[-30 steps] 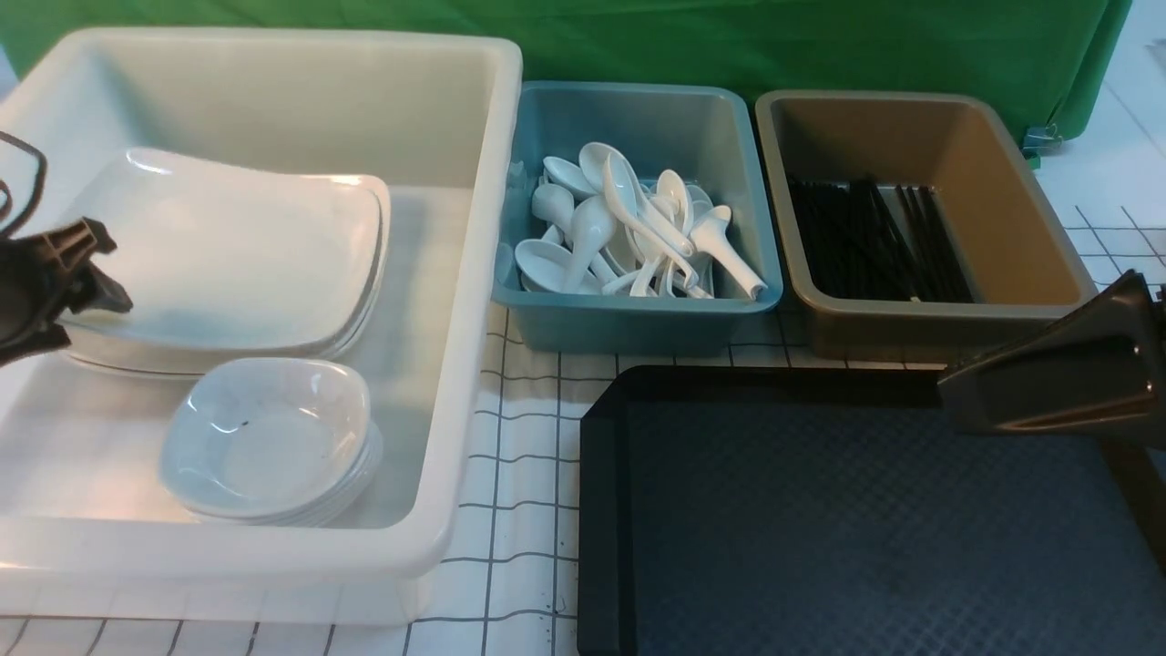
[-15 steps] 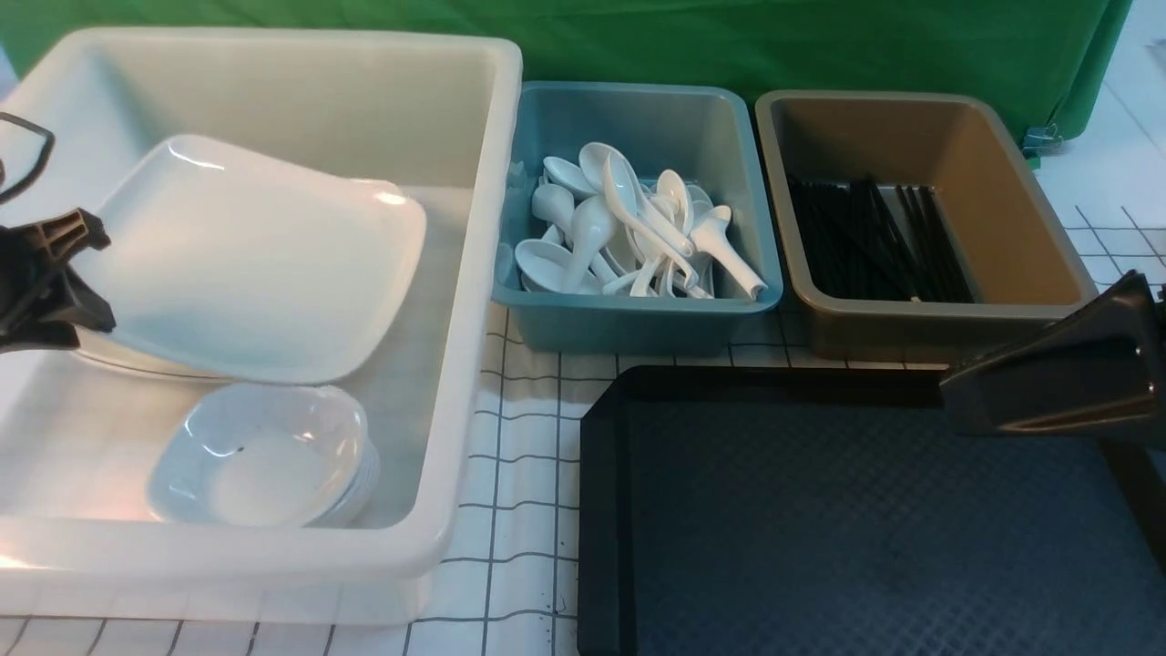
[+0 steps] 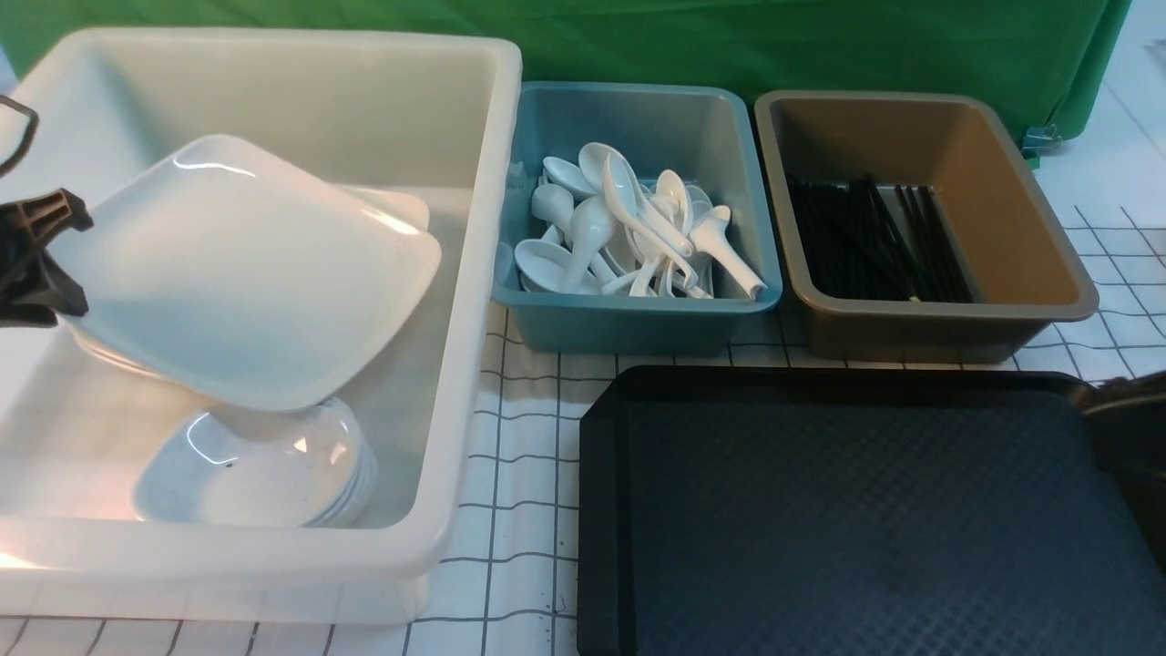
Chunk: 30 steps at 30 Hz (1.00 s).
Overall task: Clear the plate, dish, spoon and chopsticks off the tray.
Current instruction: Use the left arm to put the plate into the large storage box on the left
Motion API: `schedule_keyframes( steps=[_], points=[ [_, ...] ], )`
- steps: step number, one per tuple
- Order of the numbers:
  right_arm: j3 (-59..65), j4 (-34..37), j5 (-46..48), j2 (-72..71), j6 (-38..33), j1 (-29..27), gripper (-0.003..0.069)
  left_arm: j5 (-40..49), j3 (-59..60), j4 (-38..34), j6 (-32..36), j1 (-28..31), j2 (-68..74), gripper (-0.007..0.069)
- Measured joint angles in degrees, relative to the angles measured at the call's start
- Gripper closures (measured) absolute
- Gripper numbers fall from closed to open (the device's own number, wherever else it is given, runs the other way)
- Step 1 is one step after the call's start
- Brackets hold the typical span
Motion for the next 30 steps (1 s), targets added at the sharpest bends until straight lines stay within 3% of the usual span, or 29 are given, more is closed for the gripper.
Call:
schedule_keyframes(
  steps=[14,22,30],
  points=[
    [0.00,-4.66,0.07,-2.64,4.99,0.00,0.0608,-7.92,0.00,-0.66,-13.40,0.00,3.25,0.0516],
    [0.00,-4.98,0.07,-2.69,6.01,0.00,0.0608,-8.27,0.00,-3.26,-13.24,-0.05,5.10,0.0489],
    [0.00,-5.03,0.07,-2.69,6.01,0.00,0.0608,-2.51,0.00,-3.83,-2.28,-0.05,5.97,0.0364]
  ],
)
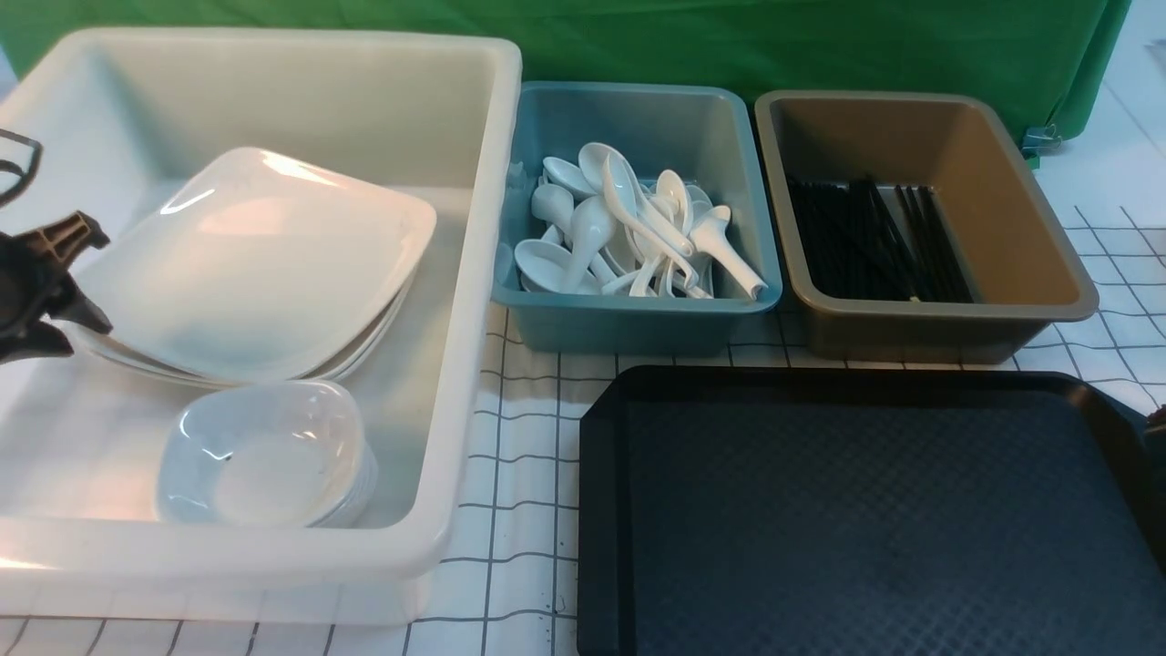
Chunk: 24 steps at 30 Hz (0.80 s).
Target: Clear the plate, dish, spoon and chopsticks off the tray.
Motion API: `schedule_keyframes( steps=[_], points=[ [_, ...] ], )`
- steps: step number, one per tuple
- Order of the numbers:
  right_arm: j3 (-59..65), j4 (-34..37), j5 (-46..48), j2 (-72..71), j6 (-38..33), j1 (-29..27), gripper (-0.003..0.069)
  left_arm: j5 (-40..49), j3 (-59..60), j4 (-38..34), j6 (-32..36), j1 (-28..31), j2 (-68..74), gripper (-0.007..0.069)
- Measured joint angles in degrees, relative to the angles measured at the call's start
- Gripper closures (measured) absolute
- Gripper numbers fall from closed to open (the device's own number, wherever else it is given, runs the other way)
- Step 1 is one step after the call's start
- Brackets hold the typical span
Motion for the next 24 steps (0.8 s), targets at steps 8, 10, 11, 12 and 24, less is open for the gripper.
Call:
schedule_keyframes(
  steps=[8,10,11,12,24],
  points=[
    [0.00,-0.38,0.03,0.00,1.08,0.00,0.0608,2.31,0.00,-1.54,6.00,-0.42,0.00,0.0511],
    [0.00,-0.38,0.03,0.00,1.31,0.00,0.0608,1.75,0.00,-1.69,7.35,-1.75,0.14,0.0588],
    [0.00,-0.38,0.03,0.00,1.42,0.00,0.0608,1.51,0.00,-1.82,7.61,-2.47,0.30,0.0604],
    [0.00,-0.38,0.03,0.00,1.42,0.00,0.0608,1.10,0.00,-1.96,8.09,-3.55,0.56,0.0617],
    [0.00,-0.38,0.03,0.00,1.47,0.00,0.0608,-3.89,-2.91,2.48,13.31,-17.84,3.92,0.0633]
  ],
)
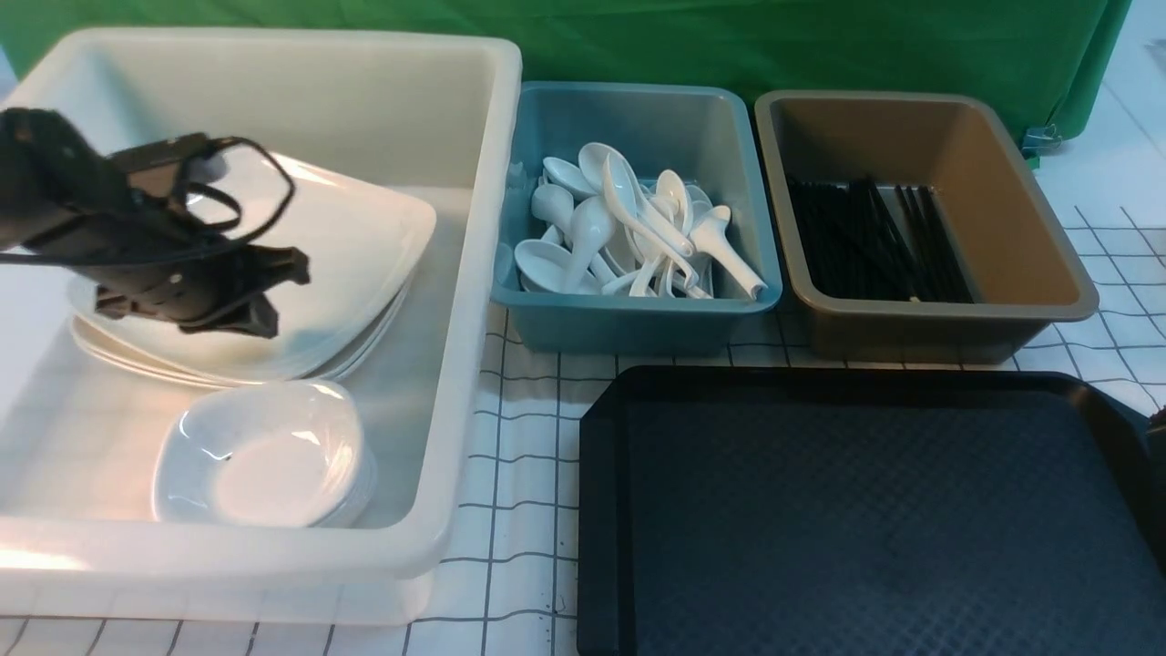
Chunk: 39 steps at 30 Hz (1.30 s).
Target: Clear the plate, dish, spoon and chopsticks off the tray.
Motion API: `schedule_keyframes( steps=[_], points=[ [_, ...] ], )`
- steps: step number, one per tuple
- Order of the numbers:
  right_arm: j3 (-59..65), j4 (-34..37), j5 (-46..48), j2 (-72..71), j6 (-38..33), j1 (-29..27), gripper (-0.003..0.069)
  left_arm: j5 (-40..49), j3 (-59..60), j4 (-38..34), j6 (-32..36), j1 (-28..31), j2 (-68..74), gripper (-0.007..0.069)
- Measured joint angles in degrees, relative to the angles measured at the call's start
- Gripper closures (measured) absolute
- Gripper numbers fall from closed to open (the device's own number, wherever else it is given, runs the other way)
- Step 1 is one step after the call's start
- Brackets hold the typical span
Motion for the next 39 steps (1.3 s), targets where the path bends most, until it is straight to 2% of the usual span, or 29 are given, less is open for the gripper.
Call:
schedule_keyframes(
  steps=[4,9,18,30,34,39],
  points=[
    [0.00,0.00,0.00,0.00,0.00,0.00,0.0608,-0.36,-1.21,0.49,-1.58,-2.89,2.24,0.0633],
    [0.00,0.00,0.00,0.00,0.00,0.00,0.0608,-1.00,-1.84,-0.72,-4.07,-3.50,4.25,0.0629],
    [0.00,0.00,0.00,0.00,0.00,0.00,0.0603,-2.15,-1.86,-12.45,-5.86,-3.56,4.55,0.0627],
    [0.00,-0.78,0.00,-0.07,0.00,0.00,0.0599,0.44,-8.28,-21.24,-6.06,-1.47,1.13,0.0625],
    [0.19,-2.03,0.00,-0.54,0.00,0.00,0.0597,1.64,-10.41,-19.37,-5.82,0.37,-0.86,0.0625],
    [0.34,-2.89,0.04,-3.12,0.01,0.00,0.0597,5.25,-11.14,-6.06,-3.73,4.12,-3.79,0.0625]
  ],
)
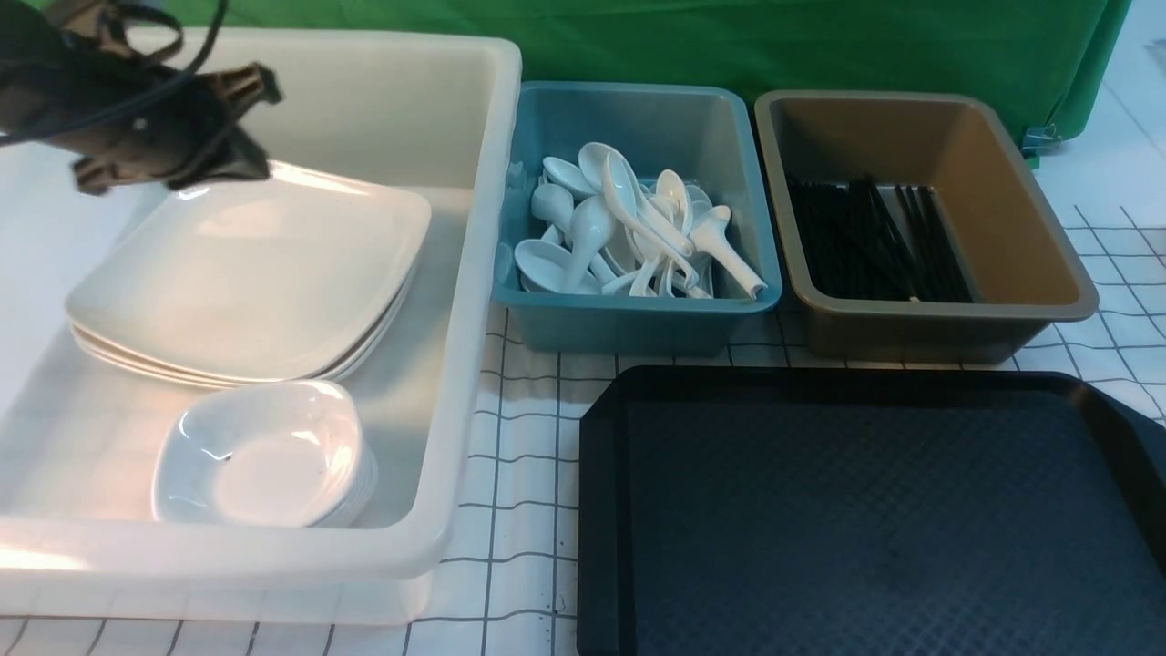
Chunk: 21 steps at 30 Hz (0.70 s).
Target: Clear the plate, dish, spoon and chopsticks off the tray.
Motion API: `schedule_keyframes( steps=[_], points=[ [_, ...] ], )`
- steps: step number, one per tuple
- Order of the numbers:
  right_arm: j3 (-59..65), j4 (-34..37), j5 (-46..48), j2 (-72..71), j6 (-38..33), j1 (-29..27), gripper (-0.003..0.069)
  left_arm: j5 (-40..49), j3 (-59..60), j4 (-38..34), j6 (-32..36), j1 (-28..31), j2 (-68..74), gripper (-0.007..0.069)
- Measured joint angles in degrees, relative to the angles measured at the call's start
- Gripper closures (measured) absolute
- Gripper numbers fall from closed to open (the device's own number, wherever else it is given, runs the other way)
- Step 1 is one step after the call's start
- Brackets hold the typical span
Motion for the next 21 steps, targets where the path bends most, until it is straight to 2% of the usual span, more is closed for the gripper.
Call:
schedule_keyframes(
  steps=[4,7,14,21],
  points=[
    [0.00,0.00,0.00,-1.63,0.00,0.00,0.0597,5.62,0.00,12.59,-1.75,0.89,0.84,0.0625],
    [0.00,-0.06,0.00,-1.95,0.00,0.00,0.0597,7.32,0.13,16.05,-3.95,0.89,3.39,0.0625],
    [0.00,-0.06,0.00,-1.95,0.05,0.00,0.0597,10.32,1.17,13.74,-5.39,0.89,9.36,0.0625],
    [0.00,-0.06,0.00,-1.95,0.05,0.00,0.0594,15.37,1.26,8.40,-6.53,0.89,10.45,0.0624]
  ],
)
